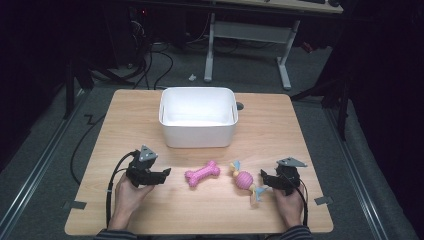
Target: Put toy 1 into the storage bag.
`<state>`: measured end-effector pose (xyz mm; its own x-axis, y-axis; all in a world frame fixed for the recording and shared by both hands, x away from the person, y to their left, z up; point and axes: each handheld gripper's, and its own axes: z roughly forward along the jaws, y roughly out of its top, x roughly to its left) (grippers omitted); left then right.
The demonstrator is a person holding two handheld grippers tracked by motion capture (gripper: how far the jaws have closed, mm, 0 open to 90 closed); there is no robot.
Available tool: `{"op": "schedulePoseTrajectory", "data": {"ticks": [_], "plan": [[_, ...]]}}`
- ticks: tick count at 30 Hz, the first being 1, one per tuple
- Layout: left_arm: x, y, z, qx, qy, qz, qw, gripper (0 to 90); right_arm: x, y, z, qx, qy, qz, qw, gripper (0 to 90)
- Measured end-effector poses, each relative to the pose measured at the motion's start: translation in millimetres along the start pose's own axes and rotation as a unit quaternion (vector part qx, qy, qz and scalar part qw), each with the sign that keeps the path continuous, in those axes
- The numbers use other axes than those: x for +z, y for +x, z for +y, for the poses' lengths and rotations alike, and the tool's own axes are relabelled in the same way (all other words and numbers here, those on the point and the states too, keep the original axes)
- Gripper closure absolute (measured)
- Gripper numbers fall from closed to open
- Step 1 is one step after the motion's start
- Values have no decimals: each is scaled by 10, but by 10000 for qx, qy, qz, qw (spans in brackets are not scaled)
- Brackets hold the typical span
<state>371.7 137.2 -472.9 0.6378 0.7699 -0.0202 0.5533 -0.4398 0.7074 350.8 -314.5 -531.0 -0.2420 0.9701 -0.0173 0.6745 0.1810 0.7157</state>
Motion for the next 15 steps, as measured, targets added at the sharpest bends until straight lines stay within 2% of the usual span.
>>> {"op": "schedulePoseTrajectory", "data": {"ticks": [10,11,15], "plan": [[-31,-183,260,381,6,-224,9990,336,-2,0,0,-5,4,5,10000,228],[-21,-228,327,488,38,-274,9984,338,-2,1,0,0,7,4,10000,228],[25,-316,448,685,133,-343,9970,339,-2,1,0,-4,5,5,10000,229]]}}
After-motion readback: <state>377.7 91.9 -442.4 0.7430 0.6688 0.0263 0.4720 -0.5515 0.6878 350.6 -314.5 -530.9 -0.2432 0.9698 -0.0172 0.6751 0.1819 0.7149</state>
